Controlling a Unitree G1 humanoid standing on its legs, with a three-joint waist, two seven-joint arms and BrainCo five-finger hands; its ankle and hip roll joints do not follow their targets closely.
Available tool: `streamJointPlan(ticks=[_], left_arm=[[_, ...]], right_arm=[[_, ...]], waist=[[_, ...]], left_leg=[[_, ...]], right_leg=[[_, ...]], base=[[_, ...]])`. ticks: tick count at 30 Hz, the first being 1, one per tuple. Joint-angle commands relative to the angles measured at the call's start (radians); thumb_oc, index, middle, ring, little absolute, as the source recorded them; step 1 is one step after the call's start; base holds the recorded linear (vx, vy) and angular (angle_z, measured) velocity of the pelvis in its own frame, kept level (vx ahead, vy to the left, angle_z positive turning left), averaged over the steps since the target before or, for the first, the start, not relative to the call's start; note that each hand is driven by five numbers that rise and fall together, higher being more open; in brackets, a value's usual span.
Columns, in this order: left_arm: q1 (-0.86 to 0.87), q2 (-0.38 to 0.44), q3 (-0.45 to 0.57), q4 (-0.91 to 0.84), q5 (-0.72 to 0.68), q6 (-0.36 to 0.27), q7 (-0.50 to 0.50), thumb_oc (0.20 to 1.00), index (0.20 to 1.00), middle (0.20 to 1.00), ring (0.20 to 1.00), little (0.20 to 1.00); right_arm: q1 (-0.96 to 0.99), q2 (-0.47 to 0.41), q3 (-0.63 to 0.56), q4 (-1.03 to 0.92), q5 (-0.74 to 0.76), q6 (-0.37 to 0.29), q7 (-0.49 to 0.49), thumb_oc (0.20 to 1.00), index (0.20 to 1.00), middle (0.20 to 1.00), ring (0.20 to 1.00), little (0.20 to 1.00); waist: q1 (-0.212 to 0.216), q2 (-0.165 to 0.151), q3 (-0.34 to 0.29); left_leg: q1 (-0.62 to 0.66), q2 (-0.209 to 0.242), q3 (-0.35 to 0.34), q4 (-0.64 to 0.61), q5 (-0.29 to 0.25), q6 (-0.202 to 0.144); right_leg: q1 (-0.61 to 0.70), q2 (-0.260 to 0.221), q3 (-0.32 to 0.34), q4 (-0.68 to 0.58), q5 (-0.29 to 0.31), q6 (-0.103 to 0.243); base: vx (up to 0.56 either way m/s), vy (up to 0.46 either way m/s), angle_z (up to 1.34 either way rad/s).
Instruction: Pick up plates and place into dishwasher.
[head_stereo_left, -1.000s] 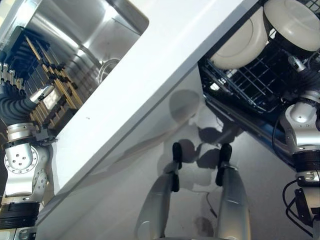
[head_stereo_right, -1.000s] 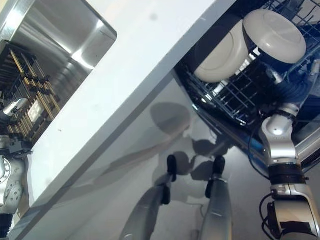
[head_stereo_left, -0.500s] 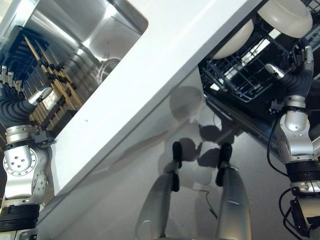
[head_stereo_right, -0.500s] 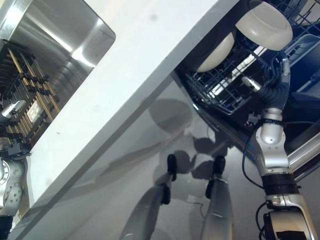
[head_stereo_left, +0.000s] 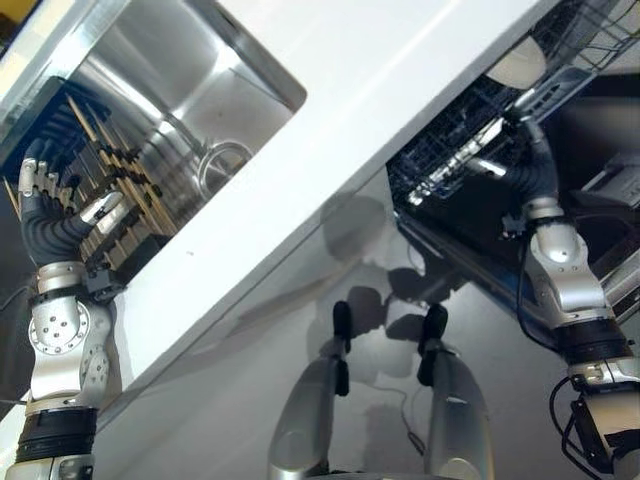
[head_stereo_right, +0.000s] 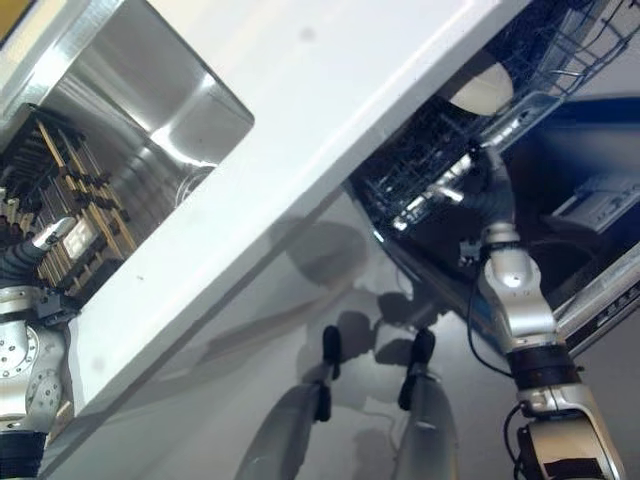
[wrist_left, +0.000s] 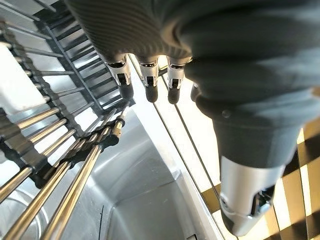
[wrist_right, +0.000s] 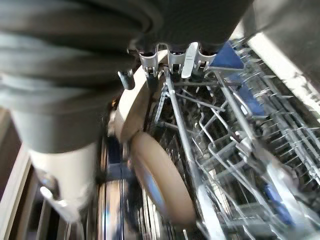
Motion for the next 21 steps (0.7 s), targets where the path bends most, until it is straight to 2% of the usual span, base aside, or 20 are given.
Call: streamJointPlan(ticks=[1,9,16,21], left_arm=[[0.103,-0.039,-0.158,-0.136,-0.003,0.008,-0.075,1.000,1.000,1.000,1.000,1.000],[0.113,-0.042,-0.128,-0.137,0.013,0.094,-0.136,1.000,1.000,1.000,1.000,1.000],[0.137,-0.073,-0.124,-0.117,0.059,0.143,-0.188,1.000,1.000,1.000,1.000,1.000],[0.162,-0.094,-0.110,-0.104,0.064,0.157,-0.224,1.000,1.000,1.000,1.000,1.000]], right_arm=[[-0.218,0.137,0.241,-0.447,-0.061,-0.150,0.280,1.000,1.000,1.000,1.000,1.000],[-0.139,0.204,0.249,-0.466,-0.063,-0.120,0.254,1.000,1.000,1.000,1.000,1.000],[-0.056,0.243,0.259,-0.468,-0.065,-0.089,0.200,1.000,1.000,1.000,1.000,1.000],[-0.005,0.230,0.241,-0.471,-0.071,-0.068,0.181,1.000,1.000,1.000,1.000,1.000]], waist=[[0.107,-0.095,0.048],[0.149,-0.156,-0.124],[0.180,-0.208,-0.282],[0.183,-0.230,-0.344]], left_leg=[[-0.022,-0.039,-0.042,0.090,-0.074,0.023],[0.132,-0.051,-0.062,0.071,-0.135,0.027],[0.250,-0.050,-0.088,0.023,-0.157,0.031],[0.324,-0.045,-0.079,-0.014,-0.173,0.035]], right_leg=[[0.148,-0.037,-0.013,-0.229,0.085,0.096],[0.361,-0.038,-0.030,-0.338,0.090,0.116],[0.499,-0.044,-0.044,-0.427,0.109,0.149],[0.533,-0.055,-0.039,-0.435,0.109,0.171]], base=[[-0.01,0.020,0.10],[0.07,-0.002,0.10],[0.13,0.031,0.07],[0.04,0.069,0.12]])
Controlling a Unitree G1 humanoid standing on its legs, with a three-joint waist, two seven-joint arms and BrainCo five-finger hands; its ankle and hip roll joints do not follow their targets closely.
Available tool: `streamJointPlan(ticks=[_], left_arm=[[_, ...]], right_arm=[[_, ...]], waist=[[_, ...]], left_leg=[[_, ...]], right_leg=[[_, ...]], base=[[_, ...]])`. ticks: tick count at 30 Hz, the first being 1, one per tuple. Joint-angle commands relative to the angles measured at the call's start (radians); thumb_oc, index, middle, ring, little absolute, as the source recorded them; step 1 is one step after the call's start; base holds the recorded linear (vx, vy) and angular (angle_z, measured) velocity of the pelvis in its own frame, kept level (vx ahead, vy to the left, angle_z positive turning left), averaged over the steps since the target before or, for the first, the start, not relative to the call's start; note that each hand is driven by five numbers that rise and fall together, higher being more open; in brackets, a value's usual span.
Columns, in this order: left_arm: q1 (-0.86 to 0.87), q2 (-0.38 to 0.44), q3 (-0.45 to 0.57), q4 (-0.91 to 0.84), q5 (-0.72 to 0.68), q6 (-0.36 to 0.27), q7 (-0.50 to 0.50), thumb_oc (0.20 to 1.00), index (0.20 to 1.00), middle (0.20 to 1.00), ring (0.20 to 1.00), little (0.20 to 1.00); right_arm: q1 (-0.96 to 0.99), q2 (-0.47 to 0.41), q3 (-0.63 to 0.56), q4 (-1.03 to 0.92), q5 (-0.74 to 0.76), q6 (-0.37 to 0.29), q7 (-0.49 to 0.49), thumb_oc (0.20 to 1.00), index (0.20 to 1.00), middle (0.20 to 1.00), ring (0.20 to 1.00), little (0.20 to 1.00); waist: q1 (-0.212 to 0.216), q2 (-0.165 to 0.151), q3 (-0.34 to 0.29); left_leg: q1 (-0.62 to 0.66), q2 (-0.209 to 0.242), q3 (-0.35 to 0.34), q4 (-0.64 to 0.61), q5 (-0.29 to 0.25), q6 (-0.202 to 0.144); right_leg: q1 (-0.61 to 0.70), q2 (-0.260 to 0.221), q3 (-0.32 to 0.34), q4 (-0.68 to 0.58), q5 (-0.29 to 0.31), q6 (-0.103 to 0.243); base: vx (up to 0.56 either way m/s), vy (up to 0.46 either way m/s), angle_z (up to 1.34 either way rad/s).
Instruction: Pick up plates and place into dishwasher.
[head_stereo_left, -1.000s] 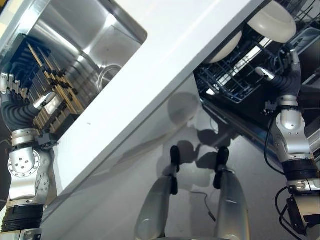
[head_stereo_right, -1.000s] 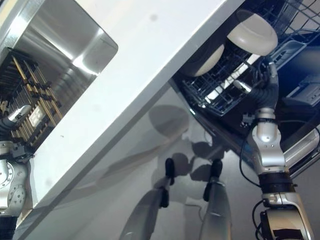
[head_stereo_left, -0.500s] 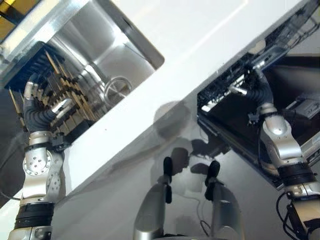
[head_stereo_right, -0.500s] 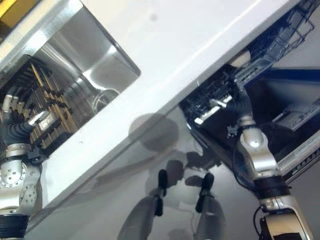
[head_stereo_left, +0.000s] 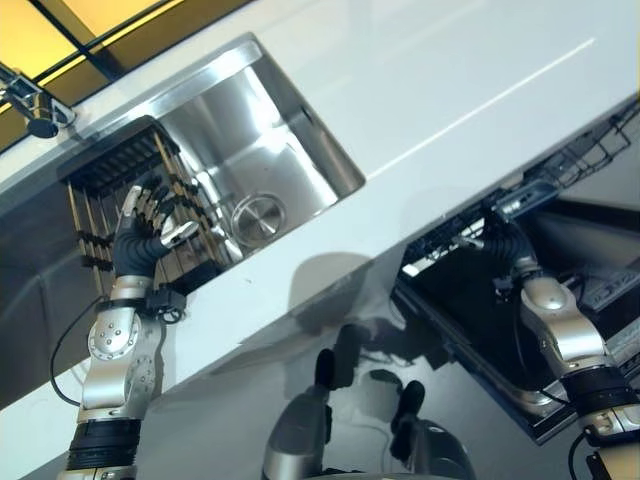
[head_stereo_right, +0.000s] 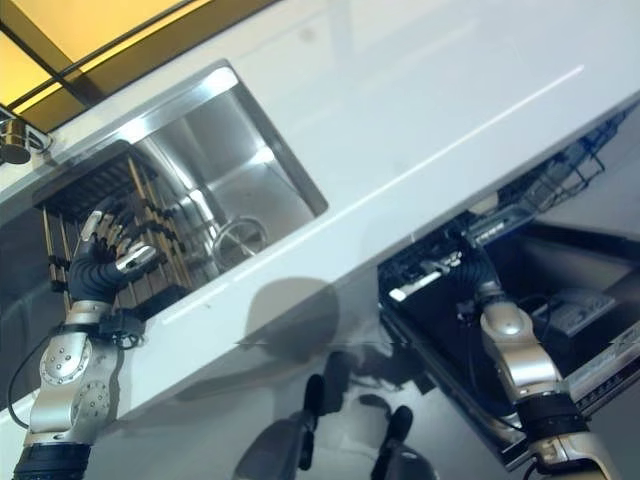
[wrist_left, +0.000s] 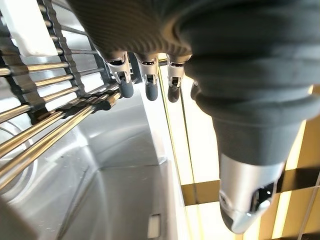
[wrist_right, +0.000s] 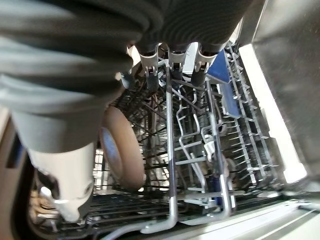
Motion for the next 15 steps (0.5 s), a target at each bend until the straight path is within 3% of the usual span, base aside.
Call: streamJointPlan(ticks=[1,6,15], left_arm=[[0.137,0.065,-0.053,-0.001,0.024,-0.001,-0.033,1.000,1.000,1.000,1.000,1.000],[0.143,0.054,-0.041,0.003,0.027,0.011,-0.064,1.000,1.000,1.000,1.000,1.000],[0.133,0.048,-0.028,0.017,0.017,0.026,-0.080,1.000,1.000,1.000,1.000,1.000]], right_arm=[[-0.262,0.232,0.220,-0.472,-0.009,-0.341,0.156,1.000,1.000,1.000,1.000,1.000],[-0.202,0.183,0.180,-0.479,-0.025,-0.309,0.150,1.000,1.000,1.000,1.000,1.000],[-0.049,0.099,0.049,-0.471,-0.048,-0.315,0.148,1.000,1.000,1.000,1.000,1.000]], waist=[[0.115,-0.146,-0.337],[0.094,-0.156,-0.365],[0.030,-0.158,-0.379]], left_leg=[[0.015,-0.044,-0.032,0.111,-0.229,0.032],[0.073,-0.043,-0.011,0.089,-0.246,0.040],[0.127,-0.049,0.024,0.102,-0.277,0.054]], right_leg=[[0.015,-0.117,0.065,-0.112,0.080,0.135],[0.037,-0.118,0.078,-0.112,0.078,0.144],[0.044,-0.125,0.117,-0.073,0.072,0.152]], base=[[0.00,0.071,0.06],[0.00,0.056,-0.03],[0.00,0.031,0.03]])
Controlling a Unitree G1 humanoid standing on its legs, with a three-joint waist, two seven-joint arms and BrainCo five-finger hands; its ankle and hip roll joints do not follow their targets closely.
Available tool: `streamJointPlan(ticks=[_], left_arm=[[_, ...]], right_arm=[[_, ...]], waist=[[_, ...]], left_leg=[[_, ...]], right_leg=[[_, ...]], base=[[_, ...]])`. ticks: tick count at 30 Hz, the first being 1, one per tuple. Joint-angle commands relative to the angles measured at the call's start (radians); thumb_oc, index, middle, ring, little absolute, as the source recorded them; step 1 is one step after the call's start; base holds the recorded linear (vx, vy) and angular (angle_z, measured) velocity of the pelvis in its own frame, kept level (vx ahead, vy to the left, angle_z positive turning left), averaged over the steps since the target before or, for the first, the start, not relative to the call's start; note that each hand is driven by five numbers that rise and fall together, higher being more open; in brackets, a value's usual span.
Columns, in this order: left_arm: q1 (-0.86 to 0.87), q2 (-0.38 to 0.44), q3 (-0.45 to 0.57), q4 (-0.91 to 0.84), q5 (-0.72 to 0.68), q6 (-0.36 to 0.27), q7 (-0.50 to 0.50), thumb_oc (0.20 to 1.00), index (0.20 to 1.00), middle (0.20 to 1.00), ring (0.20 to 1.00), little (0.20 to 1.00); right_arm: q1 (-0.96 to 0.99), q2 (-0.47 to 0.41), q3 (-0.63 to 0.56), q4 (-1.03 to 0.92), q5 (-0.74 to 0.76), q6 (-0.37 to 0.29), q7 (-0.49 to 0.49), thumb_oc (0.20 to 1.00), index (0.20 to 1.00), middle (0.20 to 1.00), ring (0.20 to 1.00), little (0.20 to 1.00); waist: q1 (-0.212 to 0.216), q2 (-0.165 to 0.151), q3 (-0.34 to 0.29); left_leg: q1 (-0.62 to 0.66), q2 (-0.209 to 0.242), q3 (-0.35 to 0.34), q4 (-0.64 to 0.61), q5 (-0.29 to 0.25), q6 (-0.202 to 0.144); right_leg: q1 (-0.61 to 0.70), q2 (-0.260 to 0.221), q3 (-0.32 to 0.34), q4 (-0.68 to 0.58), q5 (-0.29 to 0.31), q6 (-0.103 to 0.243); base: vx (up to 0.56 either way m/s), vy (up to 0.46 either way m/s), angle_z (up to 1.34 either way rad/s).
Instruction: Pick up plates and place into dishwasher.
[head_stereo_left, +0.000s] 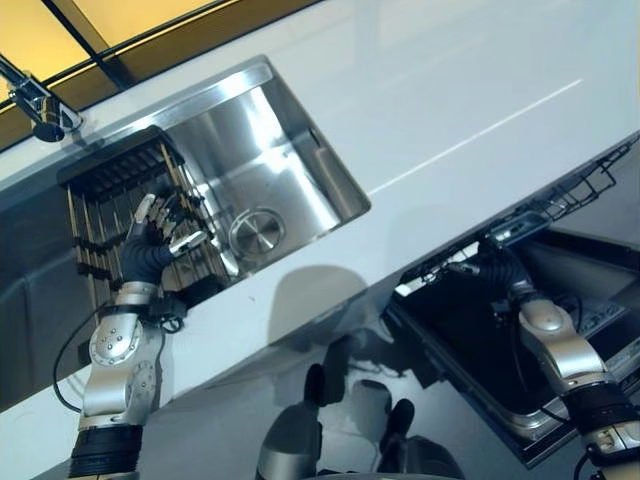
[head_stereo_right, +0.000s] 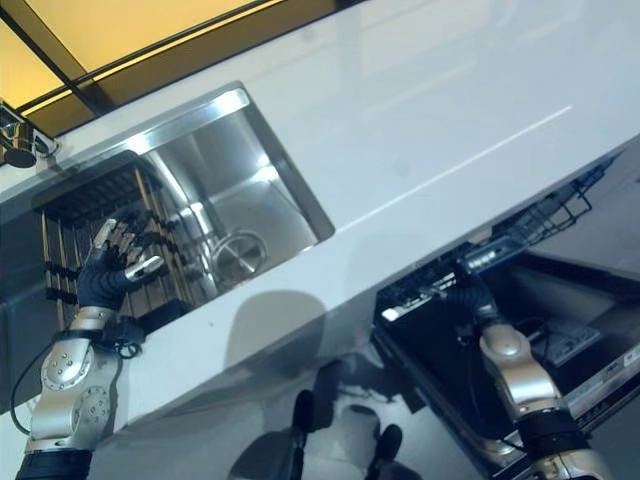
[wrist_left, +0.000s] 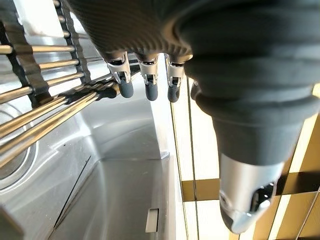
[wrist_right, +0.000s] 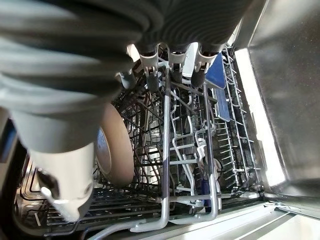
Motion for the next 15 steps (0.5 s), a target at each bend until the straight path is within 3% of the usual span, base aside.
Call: streamJointPlan(ticks=[1,7,11,15], left_arm=[[0.116,0.081,-0.043,0.024,0.013,-0.033,-0.009,1.000,1.000,1.000,1.000,1.000],[0.128,0.089,-0.008,0.021,0.007,-0.044,-0.020,1.000,1.000,1.000,1.000,1.000],[0.153,0.104,0.028,0.014,-0.007,-0.055,-0.028,1.000,1.000,1.000,1.000,1.000],[0.182,0.092,0.061,0.011,-0.017,-0.073,-0.041,1.000,1.000,1.000,1.000,1.000]], right_arm=[[-0.103,0.084,0.050,-0.454,-0.025,-0.327,0.097,1.000,1.000,1.000,1.000,1.000],[0.075,0.034,-0.074,-0.426,-0.080,-0.296,0.064,1.000,1.000,1.000,1.000,1.000],[0.183,0.009,-0.199,-0.391,-0.112,-0.269,-0.099,1.000,1.000,1.000,1.000,1.000],[0.271,0.059,-0.307,-0.372,-0.148,-0.259,-0.231,1.000,1.000,1.000,1.000,1.000]], waist=[[0.022,-0.125,-0.377],[-0.034,-0.128,-0.360],[-0.073,-0.136,-0.352],[-0.111,-0.132,-0.351]], left_leg=[[0.012,-0.041,0.011,0.170,-0.282,0.057],[0.027,-0.041,0.051,0.200,-0.307,0.069],[0.030,-0.034,0.084,0.214,-0.317,0.073],[0.027,-0.040,0.107,0.226,-0.331,0.083]], right_leg=[[-0.077,-0.134,0.119,0.005,0.064,0.149],[-0.086,-0.140,0.163,0.041,0.060,0.151],[-0.096,-0.137,0.188,0.051,0.059,0.153],[-0.112,-0.128,0.227,0.052,0.059,0.149]], base=[[0.00,0.049,-0.01],[0.01,0.035,-0.15],[0.00,0.009,-0.01],[0.02,0.052,-0.22]])
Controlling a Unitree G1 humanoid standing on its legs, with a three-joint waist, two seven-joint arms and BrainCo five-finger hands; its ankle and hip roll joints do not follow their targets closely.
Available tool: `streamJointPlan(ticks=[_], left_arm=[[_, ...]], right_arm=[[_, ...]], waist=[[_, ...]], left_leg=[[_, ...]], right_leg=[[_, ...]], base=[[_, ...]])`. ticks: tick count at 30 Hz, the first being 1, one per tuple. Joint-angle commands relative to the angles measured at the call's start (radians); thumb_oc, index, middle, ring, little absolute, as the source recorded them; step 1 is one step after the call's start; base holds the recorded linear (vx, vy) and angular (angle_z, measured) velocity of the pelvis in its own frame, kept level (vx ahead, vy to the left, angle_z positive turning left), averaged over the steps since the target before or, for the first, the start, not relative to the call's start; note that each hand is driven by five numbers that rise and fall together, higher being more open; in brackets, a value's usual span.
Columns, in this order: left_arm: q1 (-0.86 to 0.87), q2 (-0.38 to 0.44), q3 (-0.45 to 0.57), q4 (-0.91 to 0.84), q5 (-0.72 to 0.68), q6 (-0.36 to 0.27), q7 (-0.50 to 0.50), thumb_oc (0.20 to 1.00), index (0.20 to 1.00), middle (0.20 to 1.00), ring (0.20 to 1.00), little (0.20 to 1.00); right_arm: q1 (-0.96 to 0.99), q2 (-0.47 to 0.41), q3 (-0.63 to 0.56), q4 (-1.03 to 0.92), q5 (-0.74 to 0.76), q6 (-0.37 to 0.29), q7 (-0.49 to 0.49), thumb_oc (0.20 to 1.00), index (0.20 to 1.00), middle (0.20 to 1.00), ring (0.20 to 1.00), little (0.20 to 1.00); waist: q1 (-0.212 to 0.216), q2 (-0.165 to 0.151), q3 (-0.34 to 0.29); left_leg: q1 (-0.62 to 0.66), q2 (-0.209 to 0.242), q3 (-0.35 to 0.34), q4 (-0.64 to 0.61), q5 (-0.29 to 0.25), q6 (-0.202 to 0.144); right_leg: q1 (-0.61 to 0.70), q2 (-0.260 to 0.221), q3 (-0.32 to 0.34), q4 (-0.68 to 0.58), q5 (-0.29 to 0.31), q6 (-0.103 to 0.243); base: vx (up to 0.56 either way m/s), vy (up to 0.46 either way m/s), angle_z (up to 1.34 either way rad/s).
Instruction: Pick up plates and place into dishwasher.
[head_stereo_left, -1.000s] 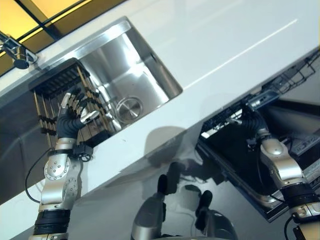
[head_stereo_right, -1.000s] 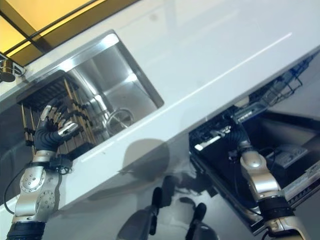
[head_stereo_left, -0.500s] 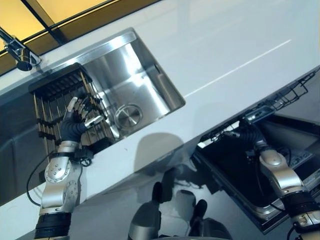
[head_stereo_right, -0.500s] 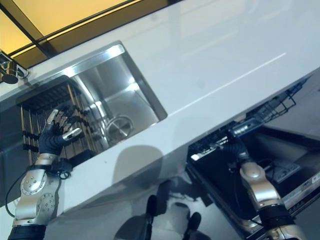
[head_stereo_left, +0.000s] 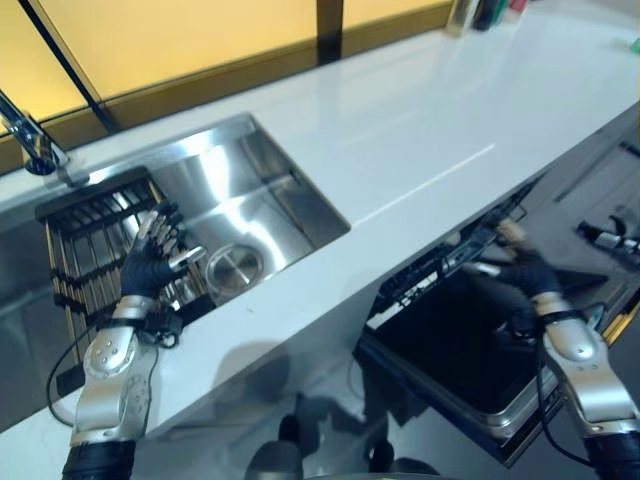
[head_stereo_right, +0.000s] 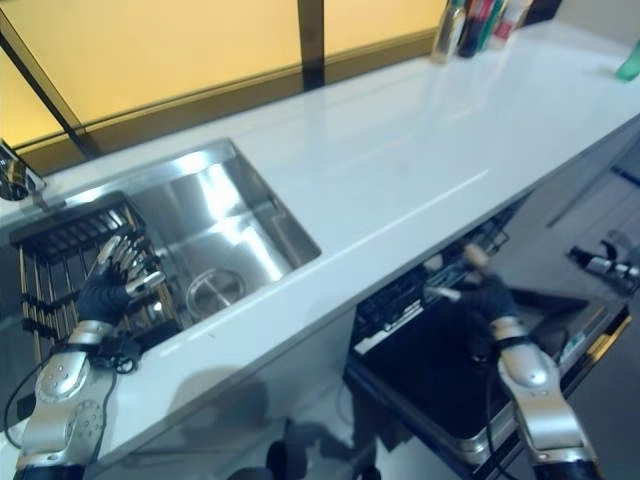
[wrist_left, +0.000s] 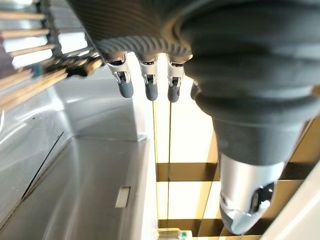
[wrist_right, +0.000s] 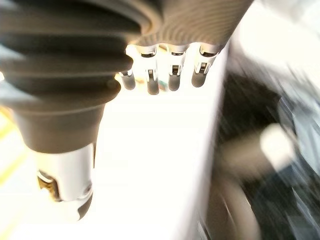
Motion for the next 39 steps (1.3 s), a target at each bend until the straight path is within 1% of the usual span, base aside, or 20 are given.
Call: streamJointPlan(ticks=[1,4,6,8,10,11,13,14,17,18,19,22,24,26,29,31,33,34,36,39], left_arm=[[0.035,0.064,0.047,0.005,-0.015,-0.078,-0.021,1.000,1.000,1.000,1.000,1.000],[0.042,0.060,0.057,0.008,-0.019,-0.079,-0.032,1.000,1.000,1.000,1.000,1.000],[0.046,0.059,0.065,0.009,-0.019,-0.079,-0.038,1.000,1.000,1.000,1.000,1.000],[0.052,0.054,0.072,0.019,-0.016,-0.088,-0.045,1.000,1.000,1.000,1.000,1.000],[0.061,0.050,0.080,0.027,-0.016,-0.101,-0.051,1.000,1.000,1.000,1.000,1.000],[0.069,0.050,0.086,0.027,-0.023,-0.103,-0.052,1.000,1.000,1.000,1.000,1.000],[0.078,0.045,0.091,0.029,-0.025,-0.108,-0.051,1.000,1.000,1.000,1.000,1.000],[0.085,0.041,0.094,0.033,-0.022,-0.115,-0.053,1.000,1.000,1.000,1.000,1.000],[0.096,0.035,0.097,0.031,-0.018,-0.115,-0.049,1.000,1.000,1.000,1.000,1.000],[0.102,0.036,0.100,0.028,-0.022,-0.112,-0.049,1.000,1.000,1.000,1.000,1.000],[0.109,0.035,0.100,0.024,-0.022,-0.109,-0.047,1.000,1.000,1.000,1.000,1.000],[0.106,0.022,0.084,0.028,-0.012,-0.118,-0.030,1.000,1.000,1.000,1.000,1.000],[0.096,0.009,0.058,0.021,-0.003,-0.116,-0.001,1.000,1.000,1.000,1.000,1.000],[0.084,-0.005,0.028,0.025,-0.003,-0.119,0.030,1.000,1.000,1.000,1.000,1.000],[0.085,-0.038,-0.014,0.017,-0.013,-0.106,0.076,1.000,1.000,1.000,1.000,1.000],[0.081,-0.063,-0.039,0.012,-0.029,-0.108,0.103,1.000,1.000,1.000,1.000,1.000],[0.075,-0.086,-0.069,0.014,-0.038,-0.133,0.130,1.000,1.000,1.000,1.000,1.000],[0.069,-0.090,-0.081,0.015,-0.045,-0.147,0.142,1.000,1.000,1.000,1.000,1.000],[0.040,-0.102,-0.112,0.017,-0.052,-0.169,0.166,1.000,1.000,1.000,1.000,1.000],[0.002,-0.107,-0.163,0.022,-0.057,-0.200,0.199,1.000,1.000,1.000,1.000,1.000]], right_arm=[[0.033,0.016,-0.024,-0.025,-0.039,-0.042,-0.115,1.000,1.000,1.000,1.000,1.000],[0.062,0.039,-0.039,-0.012,-0.066,-0.017,-0.165,1.000,1.000,1.000,1.000,1.000],[0.079,0.049,-0.049,-0.002,-0.042,-0.008,-0.203,1.000,1.000,1.000,1.000,1.000],[0.099,0.081,-0.065,0.028,-0.030,-0.008,-0.282,1.000,1.000,1.000,1.000,1.000],[0.120,0.113,-0.081,0.059,-0.064,-0.006,-0.363,1.000,1.000,1.000,1.000,1.000],[0.133,0.129,-0.087,0.076,-0.073,0.004,-0.421,1.000,1.000,1.000,1.000,1.000],[0.142,0.156,-0.089,0.106,-0.058,0.004,-0.485,1.000,1.000,1.000,1.000,1.000],[0.144,0.178,-0.086,0.135,-0.073,0.012,-0.534,1.000,1.000,1.000,1.000,1.000],[0.145,0.198,-0.081,0.176,-0.112,0.055,-0.611,1.000,1.000,1.000,1.000,1.000],[0.146,0.201,-0.078,0.191,-0.096,0.056,-0.627,1.000,1.000,1.000,1.000,1.000],[0.144,0.211,-0.072,0.214,-0.068,0.065,-0.664,1.000,1.000,1.000,1.000,1.000],[0.128,0.219,-0.077,0.290,-0.044,0.058,-0.737,1.000,1.000,1.000,1.000,1.000],[0.113,0.215,-0.086,0.326,0.002,0.061,-0.800,1.000,1.000,1.000,1.000,1.000],[0.094,0.199,-0.098,0.372,0.021,0.048,-0.833,1.000,1.000,1.000,1.000,1.000],[0.068,0.170,-0.114,0.415,0.068,0.052,-0.871,1.000,1.000,1.000,1.000,1.000],[0.048,0.145,-0.121,0.449,0.088,0.047,-0.851,1.000,1.000,1.000,1.000,1.000],[0.015,0.115,-0.117,0.502,0.135,0.027,-0.828,1.000,1.000,1.000,1.000,1.000],[-0.002,0.106,-0.112,0.520,0.158,0.015,-0.815,1.000,1.000,1.000,1.000,1.000],[-0.065,0.084,-0.096,0.583,0.244,-0.011,-0.765,1.000,1.000,1.000,1.000,1.000],[-0.159,0.038,-0.073,0.661,0.317,-0.032,-0.757,1.000,1.000,1.000,1.000,1.000]], waist=[[-0.020,-0.025,-0.099],[-0.034,-0.020,-0.102],[-0.041,-0.019,-0.101],[-0.051,-0.016,-0.100],[-0.059,-0.013,-0.098],[-0.064,-0.008,-0.094],[-0.071,-0.001,-0.090],[-0.074,0.004,-0.088],[-0.078,0.014,-0.080],[-0.080,0.017,-0.076],[-0.081,0.022,-0.068],[-0.085,0.039,-0.041],[-0.095,0.060,-0.008],[-0.108,0.091,0.020],[-0.128,0.151,0.053],[-0.140,0.190,0.076],[-0.155,0.238,0.117],[-0.158,0.253,0.133],[-0.170,0.294,0.185],[-0.182,0.344,0.251]], left_leg=[[-0.025,-0.029,0.009,0.193,-0.215,0.062],[-0.030,-0.036,0.020,0.204,-0.222,0.065],[-0.032,-0.038,0.026,0.208,-0.225,0.067],[-0.036,-0.041,0.035,0.215,-0.230,0.070],[-0.041,-0.045,0.041,0.222,-0.236,0.074],[-0.043,-0.046,0.045,0.226,-0.239,0.076],[-0.046,-0.048,0.052,0.236,-0.245,0.080],[-0.050,-0.050,0.056,0.245,-0.250,0.083],[-0.056,-0.054,0.063,0.265,-0.261,0.089],[-0.059,-0.055,0.067,0.275,-0.265,0.092],[-0.066,-0.058,0.071,0.295,-0.274,0.095],[-0.107,-0.063,0.082,0.368,-0.301,0.105],[-0.149,-0.072,0.092,0.426,-0.320,0.109],[-0.189,-0.074,0.108,0.481,-0.334,0.112],[-0.235,-0.078,0.129,0.545,-0.345,0.113],[-0.269,-0.080,0.145,0.581,-0.350,0.111],[-0.303,-0.081,0.163,0.616,-0.356,0.105],[-0.324,-0.083,0.173,0.628,-0.353,0.103],[-0.371,-0.084,0.189,0.665,-0.359,0.097],[-0.442,-0.092,0.203,0.708,-0.362,0.084]], right_leg=[[-0.104,-0.095,0.062,-0.022,0.103,0.089],[-0.112,-0.093,0.084,-0.023,0.106,0.088],[-0.118,-0.093,0.092,-0.023,0.109,0.088],[-0.127,-0.093,0.102,-0.020,0.111,0.088],[-0.136,-0.095,0.110,-0.018,0.115,0.088],[-0.141,-0.097,0.115,-0.015,0.118,0.089],[-0.149,-0.099,0.122,-0.011,0.121,0.088],[-0.153,-0.102,0.126,-0.008,0.123,0.089],[-0.164,-0.109,0.134,0.003,0.127,0.091],[-0.168,-0.112,0.135,0.009,0.128,0.091],[-0.175,-0.119,0.136,0.020,0.127,0.090],[-0.210,-0.140,0.137,0.069,0.123,0.088],[-0.247,-0.157,0.143,0.112,0.117,0.087],[-0.292,-0.172,0.157,0.158,0.111,0.085],[-0.348,-0.189,0.188,0.215,0.098,0.083],[-0.390,-0.195,0.212,0.248,0.088,0.079],[-0.432,-0.198,0.231,0.290,0.071,0.075],[-0.456,-0.199,0.242,0.301,0.071,0.072],[-0.514,-0.201,0.257,0.345,0.055,0.062],[-0.598,-0.201,0.281,0.397,0.038,0.047]], base=[[0.03,0.059,-0.20],[0.03,0.043,-0.09],[0.02,0.020,-0.20],[0.00,0.018,-0.08],[-0.01,0.019,-0.10],[-0.02,0.022,-0.23],[-0.01,0.023,-0.16],[-0.01,0.014,-0.04],[0.00,0.012,-0.10],[0.00,0.006,-0.18],[-0.01,0.000,-0.21],[-0.05,0.004,-0.14],[-0.11,0.056,-0.09],[-0.10,0.107,-0.08],[-0.03,0.152,-0.19],[-0.07,0.140,-0.35],[-0.10,0.113,-0.22],[-0.14,0.079,-0.32],[-0.16,0.050,-0.28],[-0.15,-0.002,-0.11]])
